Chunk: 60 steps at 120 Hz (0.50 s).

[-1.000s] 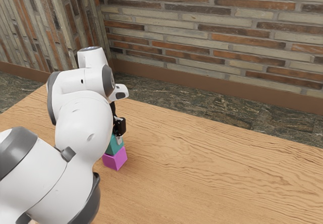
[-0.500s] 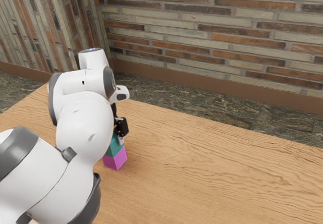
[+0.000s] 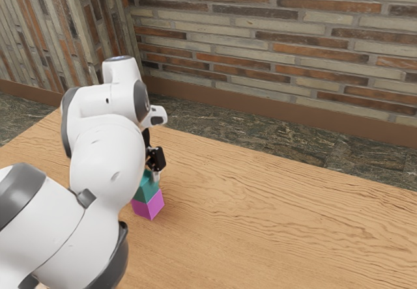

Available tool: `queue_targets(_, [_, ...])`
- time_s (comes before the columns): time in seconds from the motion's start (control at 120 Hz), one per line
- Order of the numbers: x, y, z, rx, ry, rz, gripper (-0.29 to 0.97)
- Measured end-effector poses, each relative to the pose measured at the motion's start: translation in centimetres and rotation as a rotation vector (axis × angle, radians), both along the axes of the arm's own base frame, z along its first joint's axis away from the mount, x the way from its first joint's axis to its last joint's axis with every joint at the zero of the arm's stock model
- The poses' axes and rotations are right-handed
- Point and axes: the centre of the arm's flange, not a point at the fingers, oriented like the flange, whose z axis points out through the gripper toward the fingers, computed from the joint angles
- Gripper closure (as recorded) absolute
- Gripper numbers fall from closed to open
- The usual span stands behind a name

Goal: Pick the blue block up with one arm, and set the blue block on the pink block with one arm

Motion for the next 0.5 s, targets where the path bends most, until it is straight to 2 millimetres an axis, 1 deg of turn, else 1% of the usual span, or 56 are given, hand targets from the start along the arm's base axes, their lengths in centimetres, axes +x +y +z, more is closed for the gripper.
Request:
queue_targets(0.05, [0.2,0.0,1.6,0.004,-0.021,-0.002,0.01])
queue_targets(0.092, [0.3,-0.1,3.7,0.009,-0.048,-0.006,0.0])
queue_targets(0.117, [0.3,0.0,5.3,0.013,-0.069,-0.005,0.0])
queue_targets(0.158, [0.0,0.3,10.3,0.028,-0.133,-0.006,0.0])
queue_targets(0.192, [-0.9,-0.6,14.9,0.01,-0.177,-0.04,0.0])
queue_targets(0.208, [-1.8,-1.3,17.4,-0.017,-0.196,-0.07,0.0])
queue_targets(0.233, [-3.2,-2.3,20.3,-0.052,-0.21,-0.114,0.0])
queue_targets(0.267, [-5.9,-4.3,24.5,-0.119,-0.224,-0.217,0.0])
queue_targets(0.292, [-7.6,-4.9,26.7,-0.176,-0.22,-0.299,0.0])
queue_targets(0.308, [-8.3,-5.1,27.4,-0.213,-0.208,-0.351,0.0])
queue_targets(0.325, [-8.6,-5.4,27.6,-0.242,-0.188,-0.402,0.0])
queue_targets(0.375, [-8.4,-7.3,26.2,-0.249,-0.106,-0.523,0.0])
queue_targets(0.408, [-7.0,-10.1,26.7,-0.233,-0.088,-0.652,0.0])
queue_targets(0.425, [-6.3,-11.1,26.9,-0.225,-0.085,-0.705,0.0])
queue_targets(0.458, [-5.0,-12.5,26.7,-0.214,-0.076,-0.783,0.0])
queue_targets(0.5, [-4.5,-13.4,26.8,-0.183,-0.068,-0.841,0.0])
